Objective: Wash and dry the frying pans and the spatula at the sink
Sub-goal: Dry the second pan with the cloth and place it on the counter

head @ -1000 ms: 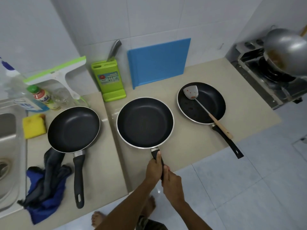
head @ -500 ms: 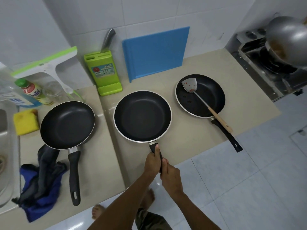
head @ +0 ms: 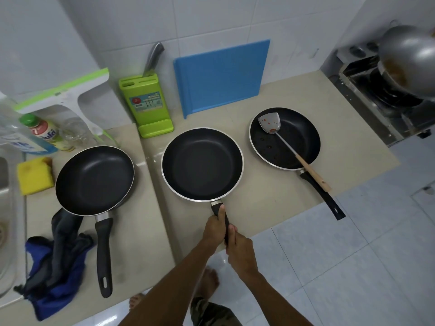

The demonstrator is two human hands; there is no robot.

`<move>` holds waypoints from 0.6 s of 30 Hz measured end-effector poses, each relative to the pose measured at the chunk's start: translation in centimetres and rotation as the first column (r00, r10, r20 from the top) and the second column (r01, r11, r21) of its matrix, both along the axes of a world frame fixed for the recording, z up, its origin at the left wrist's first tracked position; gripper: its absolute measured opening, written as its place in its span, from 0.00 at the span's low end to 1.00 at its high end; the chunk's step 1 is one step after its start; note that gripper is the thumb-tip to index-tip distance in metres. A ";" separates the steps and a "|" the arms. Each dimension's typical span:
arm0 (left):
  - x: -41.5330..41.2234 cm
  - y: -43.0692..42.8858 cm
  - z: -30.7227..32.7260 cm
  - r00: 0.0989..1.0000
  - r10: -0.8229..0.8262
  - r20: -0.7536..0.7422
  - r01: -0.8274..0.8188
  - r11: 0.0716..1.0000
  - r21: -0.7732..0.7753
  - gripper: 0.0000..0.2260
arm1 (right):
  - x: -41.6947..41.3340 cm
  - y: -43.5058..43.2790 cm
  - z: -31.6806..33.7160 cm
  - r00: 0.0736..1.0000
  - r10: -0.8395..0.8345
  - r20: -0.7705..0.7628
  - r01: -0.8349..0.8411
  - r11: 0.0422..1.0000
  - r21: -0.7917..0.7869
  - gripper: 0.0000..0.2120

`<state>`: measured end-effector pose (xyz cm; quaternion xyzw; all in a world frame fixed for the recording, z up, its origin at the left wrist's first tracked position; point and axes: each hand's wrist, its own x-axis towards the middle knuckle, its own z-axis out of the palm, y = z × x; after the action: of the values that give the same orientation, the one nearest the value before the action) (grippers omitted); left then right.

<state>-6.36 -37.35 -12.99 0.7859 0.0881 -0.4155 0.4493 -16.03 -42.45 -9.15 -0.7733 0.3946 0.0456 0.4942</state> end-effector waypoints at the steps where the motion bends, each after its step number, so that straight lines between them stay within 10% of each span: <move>1: 0.0 0.0 0.1 1.000 -0.001 -0.008 0.001 1.000 0.002 0.37 | 0.0 0.0 -0.1 1.000 -0.002 -0.009 0.002 1.000 0.011 0.21; 18: 0.1 1.0 -0.2 0.999 -0.016 -0.036 0.015 1.000 -0.021 0.37 | 0.0 0.9 -1.0 1.000 0.020 -0.020 -0.018 0.995 0.096 0.22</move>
<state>-6.24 -36.33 -13.16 0.7743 0.0857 -0.4341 0.4524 -16.02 -41.59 -10.12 -0.7520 0.3898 0.0773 0.5259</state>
